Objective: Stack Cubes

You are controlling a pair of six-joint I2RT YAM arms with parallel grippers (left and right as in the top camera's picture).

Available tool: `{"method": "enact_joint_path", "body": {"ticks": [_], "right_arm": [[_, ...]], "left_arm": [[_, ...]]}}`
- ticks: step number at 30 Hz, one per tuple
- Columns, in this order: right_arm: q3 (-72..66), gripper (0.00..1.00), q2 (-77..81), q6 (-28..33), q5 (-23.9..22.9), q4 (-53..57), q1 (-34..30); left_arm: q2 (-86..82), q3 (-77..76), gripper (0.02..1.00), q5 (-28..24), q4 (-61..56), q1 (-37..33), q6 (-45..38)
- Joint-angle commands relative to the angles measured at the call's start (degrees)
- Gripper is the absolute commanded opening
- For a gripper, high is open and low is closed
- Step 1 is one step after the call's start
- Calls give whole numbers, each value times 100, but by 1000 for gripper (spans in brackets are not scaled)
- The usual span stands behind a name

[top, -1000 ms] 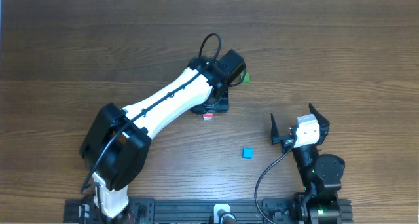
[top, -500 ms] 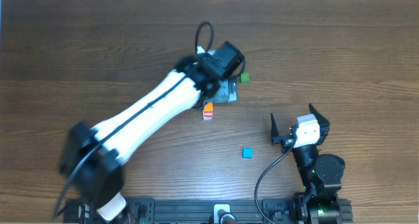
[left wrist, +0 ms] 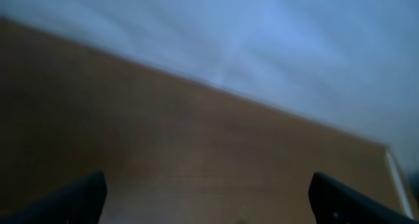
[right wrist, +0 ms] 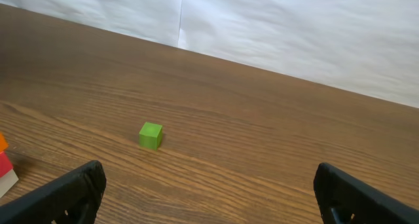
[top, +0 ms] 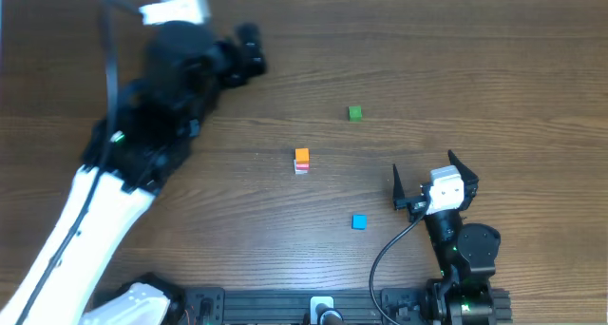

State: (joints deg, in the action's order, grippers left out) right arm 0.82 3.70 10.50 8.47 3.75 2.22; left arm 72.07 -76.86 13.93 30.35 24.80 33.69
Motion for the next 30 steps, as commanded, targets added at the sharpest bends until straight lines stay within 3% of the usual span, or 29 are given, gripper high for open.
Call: {"method": "enact_joint_path", "body": {"ticks": [1,7,14,24,30], "right_arm": [[-50,991,-20,-15,-15,-13,-42],[-50,991,-20,-15,-15,-13,-42],[-50,991,-20,-15,-15,-11,-42],[-50,991,-20,-15,-15,-13,-42],[-50,991,-20,-15,-15,-11,-42]], "left_arm": [[-1034,1366,987,-713,-868,-951,-660],[-2732,3331,985,-1226,-1910,-1989,-1167],[-4354,4843,985,-1687,-2116,-2594,-2028],[-5998,6367,985,-2500,-2804,-2721,-3209],[-6454,6828,987,-2771,-2953,-2708,-3373]]}}
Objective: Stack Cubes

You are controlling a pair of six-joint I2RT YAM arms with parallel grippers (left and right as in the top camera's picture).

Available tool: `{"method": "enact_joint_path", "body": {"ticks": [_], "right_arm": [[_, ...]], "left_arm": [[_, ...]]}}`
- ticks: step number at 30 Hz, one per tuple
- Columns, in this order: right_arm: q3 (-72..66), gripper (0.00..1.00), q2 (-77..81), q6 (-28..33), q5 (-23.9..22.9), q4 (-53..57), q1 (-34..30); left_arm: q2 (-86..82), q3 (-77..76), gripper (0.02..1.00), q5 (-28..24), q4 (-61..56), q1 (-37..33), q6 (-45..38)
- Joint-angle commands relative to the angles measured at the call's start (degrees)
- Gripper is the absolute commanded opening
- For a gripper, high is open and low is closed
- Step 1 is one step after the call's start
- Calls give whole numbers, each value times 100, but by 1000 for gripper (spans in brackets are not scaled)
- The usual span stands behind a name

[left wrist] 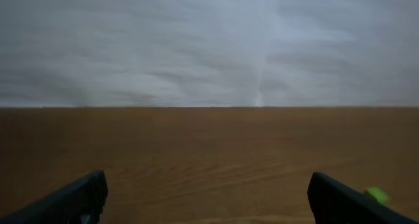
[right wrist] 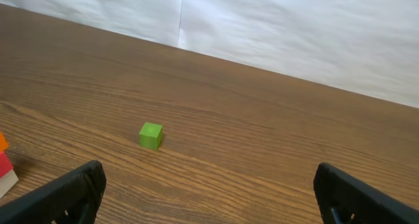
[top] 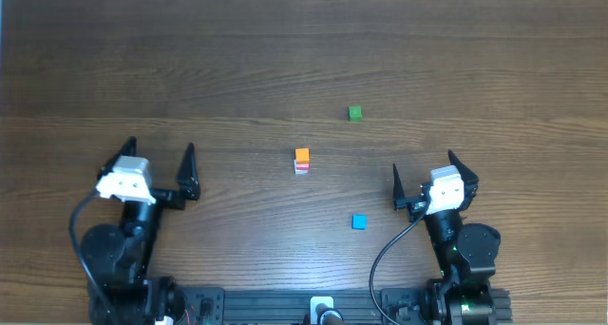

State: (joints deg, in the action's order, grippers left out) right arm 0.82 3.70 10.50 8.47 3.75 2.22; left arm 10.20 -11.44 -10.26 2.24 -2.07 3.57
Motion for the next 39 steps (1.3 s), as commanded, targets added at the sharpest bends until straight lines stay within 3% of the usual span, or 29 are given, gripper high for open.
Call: {"method": "enact_joint_path", "body": {"ticks": [1,14,39], "right_arm": [[-50,991,-20,-15,-15,-11,-42],[-50,991,-20,-15,-15,-13,-42],[-50,993,-20,-15,-15,-13,-42]], "left_arm": [[-337,348,987,-365,-173,0,-363],[-1003,1104,998,-367,-330,260,-358],[-1003,1110,1000,-365,81,282,-358]]}}
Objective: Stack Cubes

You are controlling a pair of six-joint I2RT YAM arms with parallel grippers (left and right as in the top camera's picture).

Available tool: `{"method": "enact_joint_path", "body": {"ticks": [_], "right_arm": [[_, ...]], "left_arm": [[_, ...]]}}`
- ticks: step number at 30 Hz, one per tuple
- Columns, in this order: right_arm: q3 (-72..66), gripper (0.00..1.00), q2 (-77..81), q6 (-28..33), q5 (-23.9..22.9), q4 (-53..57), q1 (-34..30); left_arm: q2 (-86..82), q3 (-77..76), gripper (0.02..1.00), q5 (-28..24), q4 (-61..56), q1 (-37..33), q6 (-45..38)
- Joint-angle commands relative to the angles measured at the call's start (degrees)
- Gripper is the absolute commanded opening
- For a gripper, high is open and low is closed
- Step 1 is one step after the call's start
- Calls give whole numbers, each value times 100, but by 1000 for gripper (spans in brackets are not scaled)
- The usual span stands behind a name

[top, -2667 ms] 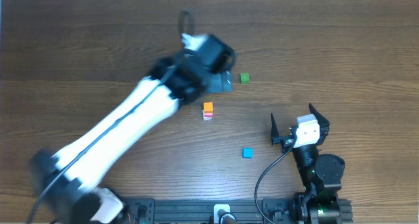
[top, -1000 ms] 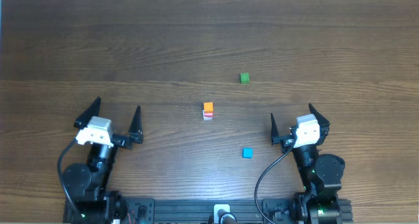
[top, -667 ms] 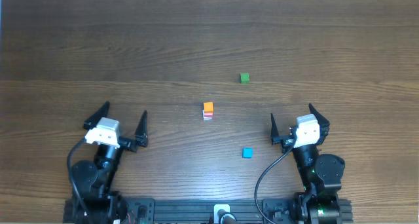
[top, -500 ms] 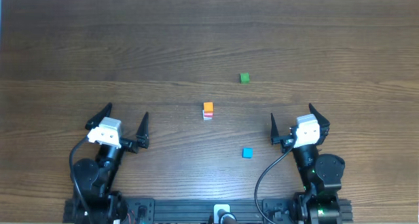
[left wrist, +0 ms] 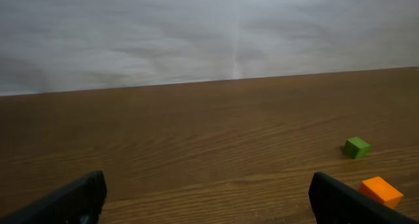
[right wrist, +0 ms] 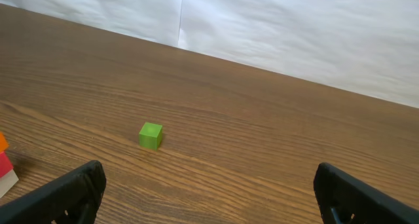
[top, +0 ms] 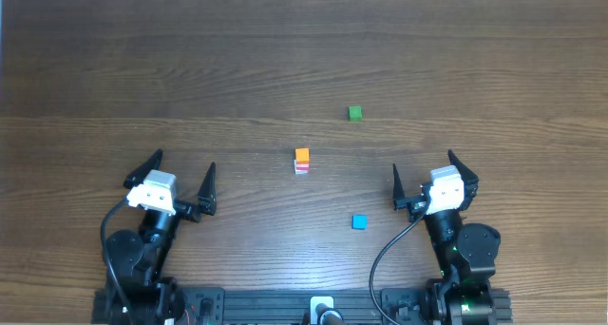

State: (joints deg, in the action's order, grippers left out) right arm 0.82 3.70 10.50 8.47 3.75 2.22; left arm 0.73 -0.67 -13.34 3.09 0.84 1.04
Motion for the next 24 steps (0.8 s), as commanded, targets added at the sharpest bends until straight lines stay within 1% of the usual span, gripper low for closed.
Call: {"method": "enact_joint_path", "body": {"ticks": [1,16,18,19,21,22,24], "right_arm": [[-50,993,-20,-15,-15,-11,-42],[-50,991,-20,-4,-35,-22,-42],[-50,993,-20,20,-83,-267,-42],[-50,991,-20,-155,-31,-424,-42],[-50,993,-20,-820,17,-841,-39],[-50,993,-20,-1047,33,-1003,-42],[-20,993,-20,-1276,177,-1130,-42]], "left_arm": [[-57,33,1000,-57,-4,-9,-105],[-57,33,1000,-57,-4,-9,-105],[-57,33,996,-57,-4,-9,-105],[-57,33,1000,-57,-4,-9,-105],[-57,33,1000,-57,-4,-9,-105],[-57,33,1000,-57,-4,-9,-105],[-57,33,998,-57,-4,-9,-105]]}}
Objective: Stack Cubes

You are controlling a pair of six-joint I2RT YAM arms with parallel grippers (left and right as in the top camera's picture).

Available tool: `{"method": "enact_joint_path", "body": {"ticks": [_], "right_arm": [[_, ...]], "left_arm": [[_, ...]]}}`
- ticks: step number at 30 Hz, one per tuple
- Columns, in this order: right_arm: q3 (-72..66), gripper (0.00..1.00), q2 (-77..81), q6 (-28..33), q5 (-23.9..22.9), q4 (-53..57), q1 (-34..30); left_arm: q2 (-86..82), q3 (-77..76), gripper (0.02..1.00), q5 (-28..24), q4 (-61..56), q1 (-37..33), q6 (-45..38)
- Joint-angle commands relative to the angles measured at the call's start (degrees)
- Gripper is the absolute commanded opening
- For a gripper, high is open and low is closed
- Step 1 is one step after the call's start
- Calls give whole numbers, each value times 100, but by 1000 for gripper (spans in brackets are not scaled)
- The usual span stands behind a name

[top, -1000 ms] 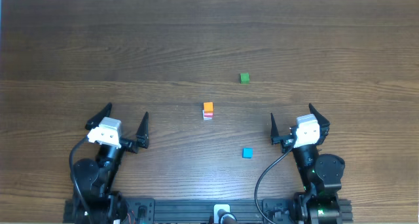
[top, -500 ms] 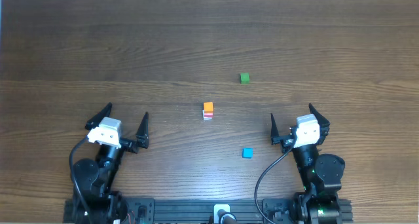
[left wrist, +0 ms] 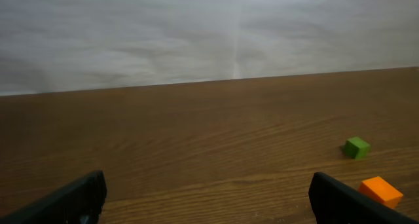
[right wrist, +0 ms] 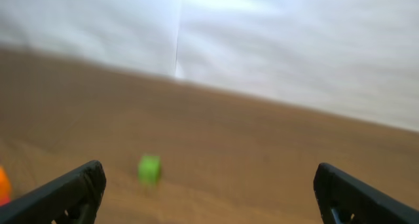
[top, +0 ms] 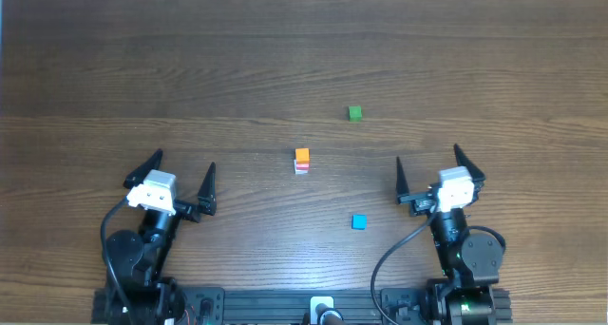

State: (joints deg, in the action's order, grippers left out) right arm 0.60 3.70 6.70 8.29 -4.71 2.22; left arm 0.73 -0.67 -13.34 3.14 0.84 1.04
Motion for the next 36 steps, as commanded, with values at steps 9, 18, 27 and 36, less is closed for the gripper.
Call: {"method": "enact_joint_path", "body": {"ticks": [9,18,27,36], "right_arm": [[927,991,297,-1314,284,-98,-24],[3644,991,2507,-879,284,1886,13],[6203,993,5571,-992,-505,3598,1207],[7805,993,8290,-2046,-1456,4666,2260]], "left_arm": [[-57,33,1000,-57,-9,-9,-105],[-57,33,1000,-57,-9,-9,-105],[-57,33,1000,-57,-9,-9,-105],[-57,33,1000,-57,-9,-9,-105]]}}
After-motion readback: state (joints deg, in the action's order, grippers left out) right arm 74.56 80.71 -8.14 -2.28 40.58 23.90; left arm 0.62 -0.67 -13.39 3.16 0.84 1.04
